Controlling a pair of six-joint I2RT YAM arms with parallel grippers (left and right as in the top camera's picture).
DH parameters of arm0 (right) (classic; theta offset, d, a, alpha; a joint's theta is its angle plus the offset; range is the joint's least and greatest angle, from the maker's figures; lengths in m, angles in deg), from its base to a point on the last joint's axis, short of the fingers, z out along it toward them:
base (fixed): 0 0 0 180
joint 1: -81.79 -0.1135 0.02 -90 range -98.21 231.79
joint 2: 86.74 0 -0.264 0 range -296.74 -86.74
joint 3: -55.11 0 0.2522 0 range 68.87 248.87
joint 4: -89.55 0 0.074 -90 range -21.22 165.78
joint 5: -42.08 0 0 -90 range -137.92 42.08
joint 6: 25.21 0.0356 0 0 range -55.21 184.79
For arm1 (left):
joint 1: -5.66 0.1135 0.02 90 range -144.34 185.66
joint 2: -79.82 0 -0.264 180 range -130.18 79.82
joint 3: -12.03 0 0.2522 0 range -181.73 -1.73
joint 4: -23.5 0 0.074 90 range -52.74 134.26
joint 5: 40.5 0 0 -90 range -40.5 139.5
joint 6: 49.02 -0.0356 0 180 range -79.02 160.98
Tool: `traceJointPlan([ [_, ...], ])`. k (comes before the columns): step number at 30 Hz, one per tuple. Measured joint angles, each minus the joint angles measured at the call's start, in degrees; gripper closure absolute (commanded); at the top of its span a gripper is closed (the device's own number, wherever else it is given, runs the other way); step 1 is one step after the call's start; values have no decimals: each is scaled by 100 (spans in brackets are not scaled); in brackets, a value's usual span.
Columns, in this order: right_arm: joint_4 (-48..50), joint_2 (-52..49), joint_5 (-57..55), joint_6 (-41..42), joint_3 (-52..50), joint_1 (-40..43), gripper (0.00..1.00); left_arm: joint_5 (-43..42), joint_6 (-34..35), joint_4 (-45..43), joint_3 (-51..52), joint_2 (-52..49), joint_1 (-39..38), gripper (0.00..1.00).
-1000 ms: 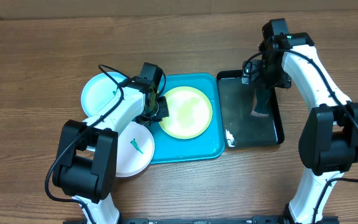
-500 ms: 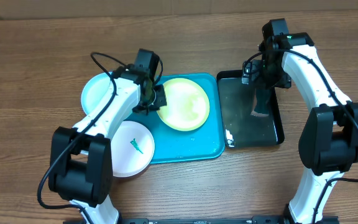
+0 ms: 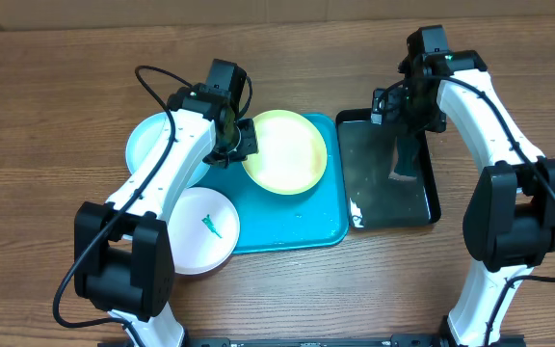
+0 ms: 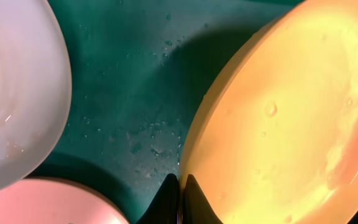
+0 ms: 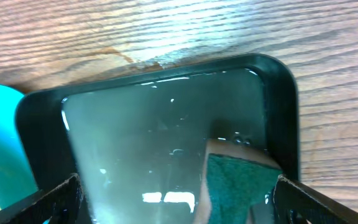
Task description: Clean dirty plates on tray and stack at the side
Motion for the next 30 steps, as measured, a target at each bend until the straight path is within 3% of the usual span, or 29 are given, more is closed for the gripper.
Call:
traceJointPlan([
  [5, 22, 0, 579, 227, 264, 332, 0, -2, -17, 107, -400, 0, 0, 96],
  [10, 94, 0, 1139, 330, 562, 1266, 0, 2, -31, 92, -815, 0, -118, 96],
  [20, -90, 0, 1320, 356, 562, 2594, 0, 118, -35, -577, -962, 0, -1010, 96],
  [30, -96, 0, 1362, 356, 562, 2868, 0, 1812, -83, -1110, -962, 0, -2273, 96],
])
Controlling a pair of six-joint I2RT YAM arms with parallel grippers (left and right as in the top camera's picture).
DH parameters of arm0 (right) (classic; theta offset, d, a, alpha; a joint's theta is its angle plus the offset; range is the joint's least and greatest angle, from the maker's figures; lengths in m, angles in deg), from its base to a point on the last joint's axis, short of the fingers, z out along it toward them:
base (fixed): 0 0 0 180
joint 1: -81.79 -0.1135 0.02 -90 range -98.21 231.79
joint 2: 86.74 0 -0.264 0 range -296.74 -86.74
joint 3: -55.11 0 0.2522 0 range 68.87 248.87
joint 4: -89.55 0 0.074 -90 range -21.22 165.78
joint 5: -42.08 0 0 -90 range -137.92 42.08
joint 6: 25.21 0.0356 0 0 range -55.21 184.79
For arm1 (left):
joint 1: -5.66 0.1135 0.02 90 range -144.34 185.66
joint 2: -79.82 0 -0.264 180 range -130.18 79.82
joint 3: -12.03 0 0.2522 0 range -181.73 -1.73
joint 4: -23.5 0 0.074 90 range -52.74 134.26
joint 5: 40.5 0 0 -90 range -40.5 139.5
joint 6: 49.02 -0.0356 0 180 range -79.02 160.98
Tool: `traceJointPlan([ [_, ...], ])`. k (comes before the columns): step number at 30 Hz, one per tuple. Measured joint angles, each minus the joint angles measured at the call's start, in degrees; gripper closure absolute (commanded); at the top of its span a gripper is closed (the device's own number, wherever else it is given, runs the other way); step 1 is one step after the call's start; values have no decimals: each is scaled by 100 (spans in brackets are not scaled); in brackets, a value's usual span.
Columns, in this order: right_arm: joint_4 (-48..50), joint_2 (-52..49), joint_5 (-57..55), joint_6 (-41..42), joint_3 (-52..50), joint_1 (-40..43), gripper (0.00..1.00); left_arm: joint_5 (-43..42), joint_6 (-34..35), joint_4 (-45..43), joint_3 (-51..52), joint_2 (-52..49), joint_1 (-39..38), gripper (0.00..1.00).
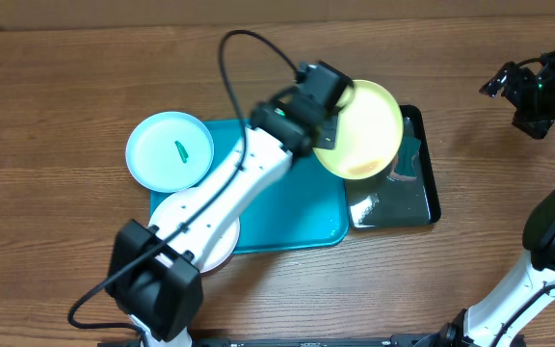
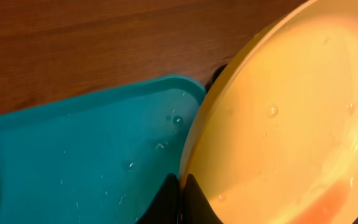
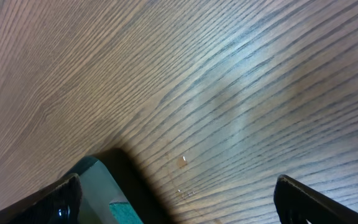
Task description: Clean dirty plates on tray and stack at the side
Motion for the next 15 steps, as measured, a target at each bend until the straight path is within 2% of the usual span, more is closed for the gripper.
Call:
traceJointPlan([
  [6, -2, 0, 2, 0, 0, -2, 0, 1541, -509, -610, 0, 0, -839, 96],
  [11, 0, 0, 2, -4, 0, -2, 0, 2962, -1460, -1362, -2, 0, -1469, 96],
  [15, 2, 0, 2, 2, 0, -2, 0, 3602, -2380, -1799, -7, 0, -1797, 96],
])
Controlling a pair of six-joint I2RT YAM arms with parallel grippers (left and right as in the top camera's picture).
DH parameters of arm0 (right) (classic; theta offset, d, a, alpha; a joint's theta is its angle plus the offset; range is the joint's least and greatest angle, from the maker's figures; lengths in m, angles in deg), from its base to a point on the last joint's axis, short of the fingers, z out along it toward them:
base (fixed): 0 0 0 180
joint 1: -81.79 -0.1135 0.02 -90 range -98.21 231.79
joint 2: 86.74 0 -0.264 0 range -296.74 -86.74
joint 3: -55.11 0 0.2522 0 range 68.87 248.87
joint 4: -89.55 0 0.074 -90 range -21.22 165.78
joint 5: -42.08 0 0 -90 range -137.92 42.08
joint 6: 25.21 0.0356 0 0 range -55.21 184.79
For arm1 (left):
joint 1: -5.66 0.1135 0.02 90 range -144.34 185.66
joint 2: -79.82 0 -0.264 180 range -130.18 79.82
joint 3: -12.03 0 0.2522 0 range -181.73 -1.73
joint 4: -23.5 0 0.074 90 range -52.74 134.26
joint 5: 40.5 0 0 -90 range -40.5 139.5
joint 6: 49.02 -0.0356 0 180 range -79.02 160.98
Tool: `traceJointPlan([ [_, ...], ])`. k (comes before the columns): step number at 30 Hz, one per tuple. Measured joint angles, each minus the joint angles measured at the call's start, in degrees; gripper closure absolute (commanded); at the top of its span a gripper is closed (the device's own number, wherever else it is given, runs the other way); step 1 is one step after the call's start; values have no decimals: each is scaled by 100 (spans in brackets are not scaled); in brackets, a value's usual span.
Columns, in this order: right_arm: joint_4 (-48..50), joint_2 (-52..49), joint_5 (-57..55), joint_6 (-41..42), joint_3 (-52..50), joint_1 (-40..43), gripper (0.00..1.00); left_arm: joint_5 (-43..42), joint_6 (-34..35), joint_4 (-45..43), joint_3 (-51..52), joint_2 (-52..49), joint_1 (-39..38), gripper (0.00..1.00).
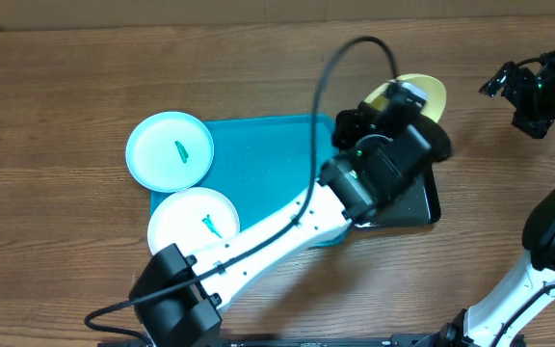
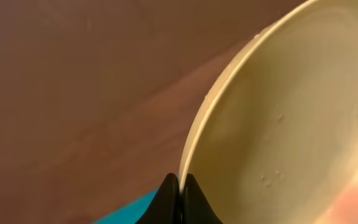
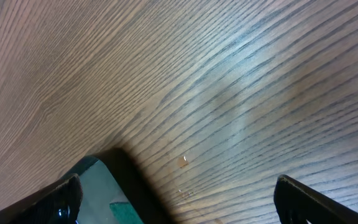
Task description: Clean dirty plates on tray and stack at the side
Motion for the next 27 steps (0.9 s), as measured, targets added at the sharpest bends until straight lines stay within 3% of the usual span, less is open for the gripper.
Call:
traceJointPlan([
  [8, -2, 0, 0, -4, 0, 2, 0, 396, -1388, -750, 0, 0, -199, 96],
  [13, 0, 0, 0, -4, 0, 0, 0, 483, -1912, -1010, 0, 0, -245, 96],
  [27, -2, 0, 0, 0, 0, 0, 0, 629, -1845, -844, 0, 0, -245, 96],
])
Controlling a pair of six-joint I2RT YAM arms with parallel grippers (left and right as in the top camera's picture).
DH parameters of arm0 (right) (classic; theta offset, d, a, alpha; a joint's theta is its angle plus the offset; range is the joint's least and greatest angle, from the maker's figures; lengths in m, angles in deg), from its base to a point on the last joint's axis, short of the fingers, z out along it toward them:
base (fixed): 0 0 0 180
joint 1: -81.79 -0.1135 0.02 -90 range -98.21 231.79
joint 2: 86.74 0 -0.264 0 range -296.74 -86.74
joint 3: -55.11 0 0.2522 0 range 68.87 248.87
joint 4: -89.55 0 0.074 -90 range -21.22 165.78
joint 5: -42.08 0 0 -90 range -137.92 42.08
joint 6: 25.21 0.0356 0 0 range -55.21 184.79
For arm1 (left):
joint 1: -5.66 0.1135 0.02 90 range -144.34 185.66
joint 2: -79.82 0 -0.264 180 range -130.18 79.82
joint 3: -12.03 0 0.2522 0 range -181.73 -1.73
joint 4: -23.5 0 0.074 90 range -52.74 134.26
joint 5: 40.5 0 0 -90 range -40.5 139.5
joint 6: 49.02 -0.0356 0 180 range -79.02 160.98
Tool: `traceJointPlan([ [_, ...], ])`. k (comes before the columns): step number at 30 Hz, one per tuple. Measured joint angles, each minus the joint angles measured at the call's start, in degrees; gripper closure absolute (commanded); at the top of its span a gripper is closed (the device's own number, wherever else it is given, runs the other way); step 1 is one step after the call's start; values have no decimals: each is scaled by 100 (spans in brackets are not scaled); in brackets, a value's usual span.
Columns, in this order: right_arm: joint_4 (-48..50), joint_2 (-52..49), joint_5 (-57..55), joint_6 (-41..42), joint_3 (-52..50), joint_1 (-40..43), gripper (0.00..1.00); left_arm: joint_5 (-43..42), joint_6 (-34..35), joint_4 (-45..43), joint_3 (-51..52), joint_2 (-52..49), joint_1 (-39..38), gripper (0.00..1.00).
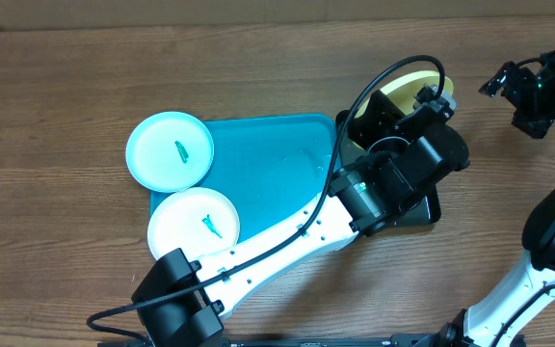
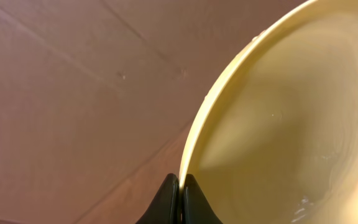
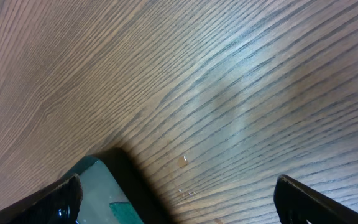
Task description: Clean dirty plates on tray and stack at the side
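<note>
My left gripper (image 2: 180, 196) is shut on the rim of a yellow plate (image 2: 278, 124), which it holds tilted up on edge. From overhead the yellow plate (image 1: 408, 89) stands over the back of the black tray (image 1: 434, 207), with the left gripper (image 1: 430, 99) at its rim. A light blue plate (image 1: 170, 151) and a white plate (image 1: 194, 226), each with a green scrap, lie at the left edge of the teal tray (image 1: 268, 164). My right gripper (image 3: 178, 202) is open and empty over bare wood at the far right (image 1: 520, 85).
In the right wrist view a corner of the black tray (image 3: 126, 180) shows, holding water and a green sponge (image 3: 122, 210). My left arm (image 1: 306, 226) lies across the teal tray and hides most of the black tray. The table is brown wood.
The yellow plate has tipped further upright over the back of the black tray; the left wrist view now faces a brown wall with no teal tray. The right arm has not moved.
My left gripper was shut on the yellow plate's rim on the teal tray while the open right gripper hung over the black tray. Then the plate was off the teal tray, over the black tray's left side, with the right arm far right. Now it stands tilted at the back.
</note>
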Motion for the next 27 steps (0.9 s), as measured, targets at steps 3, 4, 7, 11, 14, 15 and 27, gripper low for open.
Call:
traceJointPlan([
  [3, 0, 0, -2, -4, 0, 0, 0, 0, 352, 260, -2, 0, 2, 96],
  [4, 0, 0, 0, -2, 0, 0, 0, -13, 507, 380, -4, 0, 2, 96],
  [7, -2, 0, -2, -2, 0, 0, 0, -221, 1172, 927, -17, 0, 46, 96],
  [11, -4, 0, -2, -2, 0, 2, 0, -1067, 2323, 1762, -22, 0, 337, 96],
  [14, -2, 0, -2, -4, 0, 0, 0, -1991, 3128, 2159, -22, 0, 796, 96],
  [15, 0, 0, 0, -2, 0, 0, 0, -2339, 3351, 2243, -22, 0, 990, 96],
  [27, 0, 0, -2, -2, 0, 0, 0, -6531, 4548, 2798, -24, 0, 3755, 96],
])
